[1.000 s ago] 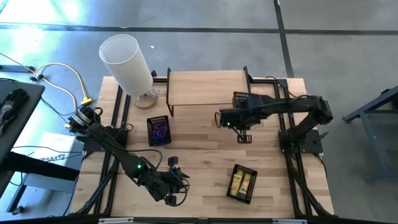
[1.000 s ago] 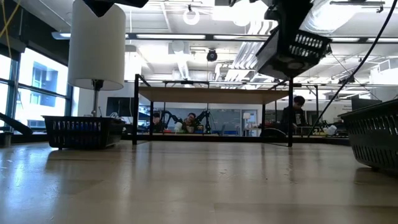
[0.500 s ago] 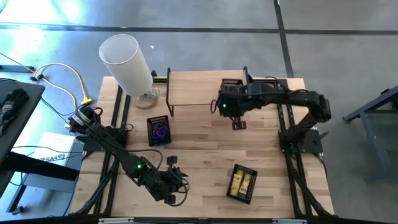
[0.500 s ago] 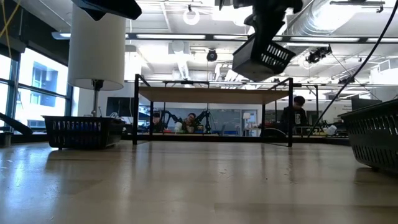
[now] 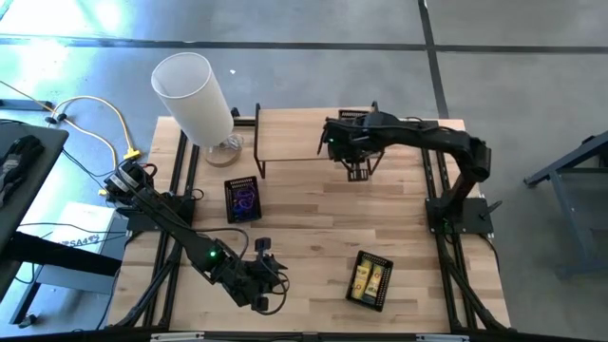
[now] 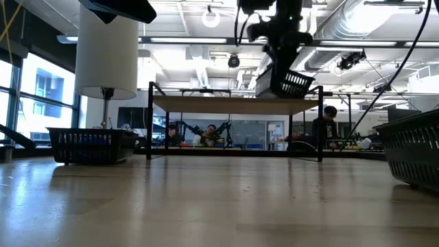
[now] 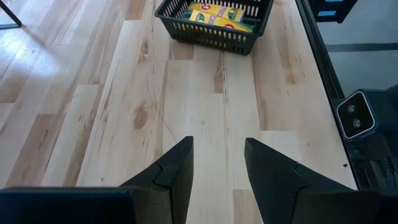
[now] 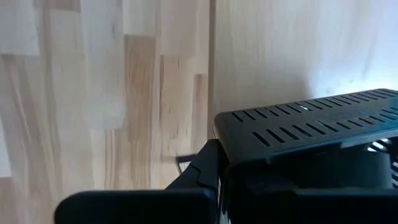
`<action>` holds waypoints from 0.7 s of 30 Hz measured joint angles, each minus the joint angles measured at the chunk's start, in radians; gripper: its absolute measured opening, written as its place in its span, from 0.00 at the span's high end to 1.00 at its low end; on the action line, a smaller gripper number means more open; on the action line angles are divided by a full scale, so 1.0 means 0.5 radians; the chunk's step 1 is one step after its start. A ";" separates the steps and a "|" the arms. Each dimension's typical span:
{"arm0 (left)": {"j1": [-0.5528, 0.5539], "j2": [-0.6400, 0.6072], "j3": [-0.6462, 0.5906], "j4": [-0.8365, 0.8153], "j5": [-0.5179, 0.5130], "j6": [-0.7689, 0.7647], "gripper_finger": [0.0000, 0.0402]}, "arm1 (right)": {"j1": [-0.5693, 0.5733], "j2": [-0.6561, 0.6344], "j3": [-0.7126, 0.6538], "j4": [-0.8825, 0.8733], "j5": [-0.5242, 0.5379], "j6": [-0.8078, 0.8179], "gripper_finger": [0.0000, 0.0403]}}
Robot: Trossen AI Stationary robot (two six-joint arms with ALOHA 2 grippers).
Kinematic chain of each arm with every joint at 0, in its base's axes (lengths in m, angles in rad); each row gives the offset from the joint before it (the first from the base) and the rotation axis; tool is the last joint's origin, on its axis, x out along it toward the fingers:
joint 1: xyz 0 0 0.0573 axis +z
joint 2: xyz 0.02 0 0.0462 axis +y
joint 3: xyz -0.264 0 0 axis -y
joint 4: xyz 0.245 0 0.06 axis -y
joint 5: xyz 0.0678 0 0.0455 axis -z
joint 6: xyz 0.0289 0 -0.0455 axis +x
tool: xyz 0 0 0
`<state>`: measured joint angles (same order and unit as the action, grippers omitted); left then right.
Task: Pick & Place Office Desk Supplies
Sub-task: Put the top right bin onto the shelf
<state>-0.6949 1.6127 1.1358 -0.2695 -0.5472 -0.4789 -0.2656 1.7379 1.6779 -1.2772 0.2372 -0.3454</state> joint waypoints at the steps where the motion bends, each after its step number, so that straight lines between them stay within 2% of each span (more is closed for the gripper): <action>1: 0.000 0.000 0.000 -0.003 0.000 0.000 0.66 | -0.014 0.020 -0.001 -0.010 0.006 0.000 0.99; 16: 0.000 0.000 0.000 -0.040 -0.001 0.000 0.66 | -0.034 0.077 -0.001 0.039 0.037 0.072 0.99; 21: 0.000 0.000 0.000 -0.050 -0.001 0.000 0.66 | -0.034 0.075 -0.001 0.080 0.099 0.191 0.92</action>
<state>-0.6949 1.6127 1.1358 -0.2945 -0.5476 -0.4789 -0.2827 1.7756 1.6775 -1.2370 0.2866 -0.2500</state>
